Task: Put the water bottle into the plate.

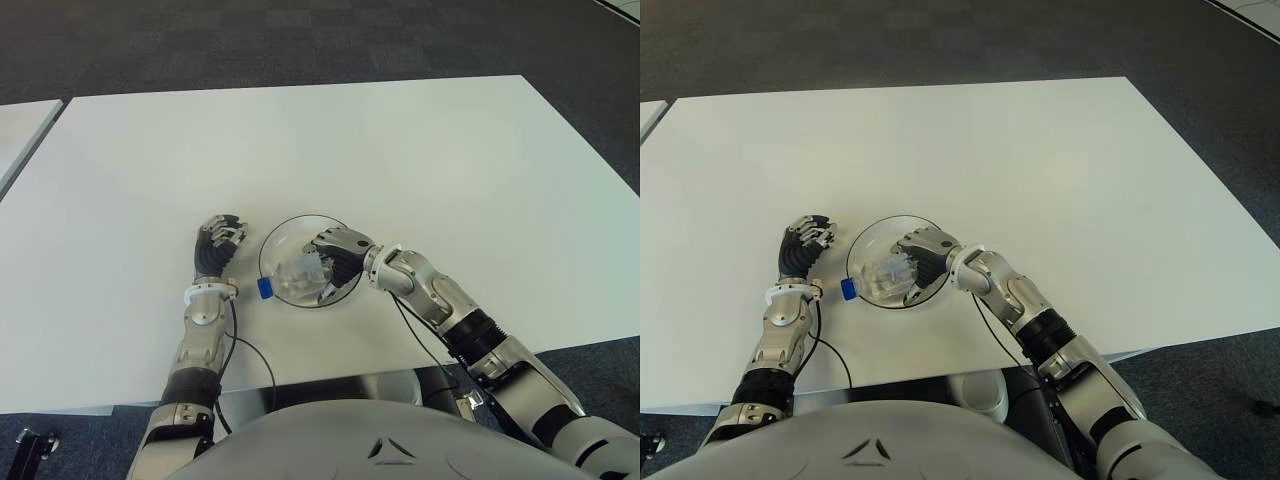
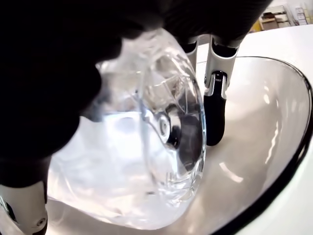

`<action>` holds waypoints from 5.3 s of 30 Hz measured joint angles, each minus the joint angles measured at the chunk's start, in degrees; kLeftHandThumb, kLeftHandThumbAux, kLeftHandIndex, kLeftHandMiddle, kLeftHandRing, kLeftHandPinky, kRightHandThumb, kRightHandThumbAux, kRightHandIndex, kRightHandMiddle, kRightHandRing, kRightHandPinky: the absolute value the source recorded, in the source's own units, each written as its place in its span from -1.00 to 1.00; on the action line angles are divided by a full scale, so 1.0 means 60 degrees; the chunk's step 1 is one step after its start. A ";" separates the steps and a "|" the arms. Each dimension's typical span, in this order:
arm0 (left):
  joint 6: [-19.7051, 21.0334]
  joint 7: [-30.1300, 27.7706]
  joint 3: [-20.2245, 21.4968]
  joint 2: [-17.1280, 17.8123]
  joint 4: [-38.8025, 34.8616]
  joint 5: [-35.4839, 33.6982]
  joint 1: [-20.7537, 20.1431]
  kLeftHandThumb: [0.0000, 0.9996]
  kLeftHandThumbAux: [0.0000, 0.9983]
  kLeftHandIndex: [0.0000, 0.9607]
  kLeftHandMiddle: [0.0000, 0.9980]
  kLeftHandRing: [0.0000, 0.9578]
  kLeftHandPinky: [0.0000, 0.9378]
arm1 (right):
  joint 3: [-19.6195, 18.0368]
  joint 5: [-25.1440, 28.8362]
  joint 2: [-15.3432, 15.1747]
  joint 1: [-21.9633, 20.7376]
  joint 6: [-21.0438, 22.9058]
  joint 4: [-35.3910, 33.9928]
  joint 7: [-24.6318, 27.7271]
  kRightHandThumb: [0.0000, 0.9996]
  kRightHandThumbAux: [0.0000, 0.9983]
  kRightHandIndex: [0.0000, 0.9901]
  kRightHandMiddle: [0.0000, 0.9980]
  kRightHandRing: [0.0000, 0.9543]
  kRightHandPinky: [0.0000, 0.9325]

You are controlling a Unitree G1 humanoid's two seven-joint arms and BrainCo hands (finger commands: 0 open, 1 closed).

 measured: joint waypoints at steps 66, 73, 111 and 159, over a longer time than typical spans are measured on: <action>0.0314 -0.0002 0.0260 -0.0209 -0.0115 -0.0342 -0.0131 0.67 0.36 -0.16 -0.03 0.17 0.11 | 0.0239 -0.2326 0.0275 0.1235 0.1499 -0.0618 -0.5208 -0.84 -0.24 -1.00 -1.00 -1.00 -1.00; 0.0314 -0.0002 0.0240 -0.0208 -0.0112 -0.0249 -0.0131 0.67 0.36 -0.15 -0.04 0.17 0.12 | 0.0254 -0.3041 0.0467 0.1240 0.1845 -0.0351 -0.6706 -0.78 -0.46 -1.00 -1.00 -1.00 -1.00; 0.0140 -0.0003 0.0028 -0.0024 -0.0013 -0.0142 -0.0083 0.67 0.36 -0.14 -0.05 0.17 0.11 | -0.0187 -0.2469 0.0906 0.1342 0.1535 0.0670 -1.0213 -0.98 -0.25 -1.00 -1.00 -1.00 -1.00; 0.0325 -0.0003 -0.0034 -0.0043 -0.0397 -0.0174 0.0185 0.67 0.36 -0.15 -0.04 0.16 0.11 | -0.6056 0.7616 0.2816 0.1981 -0.1412 0.2304 -0.5650 0.39 0.48 -0.16 -0.12 -0.09 0.00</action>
